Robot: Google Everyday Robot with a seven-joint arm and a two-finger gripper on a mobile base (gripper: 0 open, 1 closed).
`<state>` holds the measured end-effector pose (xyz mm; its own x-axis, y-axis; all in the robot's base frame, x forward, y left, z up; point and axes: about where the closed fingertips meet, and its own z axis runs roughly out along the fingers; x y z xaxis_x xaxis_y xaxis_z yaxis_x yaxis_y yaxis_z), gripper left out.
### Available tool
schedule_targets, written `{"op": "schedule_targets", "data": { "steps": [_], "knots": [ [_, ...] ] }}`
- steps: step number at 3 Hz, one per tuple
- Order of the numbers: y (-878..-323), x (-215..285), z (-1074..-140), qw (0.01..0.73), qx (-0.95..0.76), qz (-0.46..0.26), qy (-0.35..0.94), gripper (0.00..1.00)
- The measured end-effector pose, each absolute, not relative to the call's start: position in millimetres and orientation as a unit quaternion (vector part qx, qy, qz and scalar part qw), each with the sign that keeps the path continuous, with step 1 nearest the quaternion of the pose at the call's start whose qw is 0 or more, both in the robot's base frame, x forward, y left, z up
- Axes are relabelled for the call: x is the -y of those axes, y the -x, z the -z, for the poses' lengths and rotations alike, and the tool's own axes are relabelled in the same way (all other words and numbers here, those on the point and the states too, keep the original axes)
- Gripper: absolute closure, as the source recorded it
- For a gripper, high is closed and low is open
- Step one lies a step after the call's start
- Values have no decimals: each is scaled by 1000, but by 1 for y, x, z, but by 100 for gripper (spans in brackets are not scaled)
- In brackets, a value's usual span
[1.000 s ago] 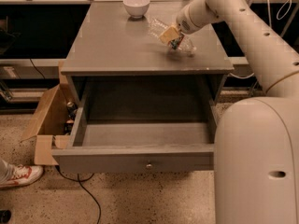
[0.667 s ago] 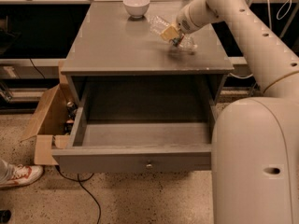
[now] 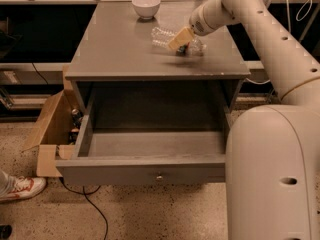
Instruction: Pick water bottle from top drawer and place on counter
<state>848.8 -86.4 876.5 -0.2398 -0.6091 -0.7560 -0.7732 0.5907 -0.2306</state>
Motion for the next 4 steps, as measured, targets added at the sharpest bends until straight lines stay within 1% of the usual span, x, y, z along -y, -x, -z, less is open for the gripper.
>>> {"op": "schedule_targets", "data": {
  "steps": [1,2,4],
  "knots": [
    [-849,87,-877,430,-781,-96,442,0],
    [-845,99,-883,441,-781,-103,431,0],
    [-820,149,-904,497,-761,-131,395,0]
  ]
}}
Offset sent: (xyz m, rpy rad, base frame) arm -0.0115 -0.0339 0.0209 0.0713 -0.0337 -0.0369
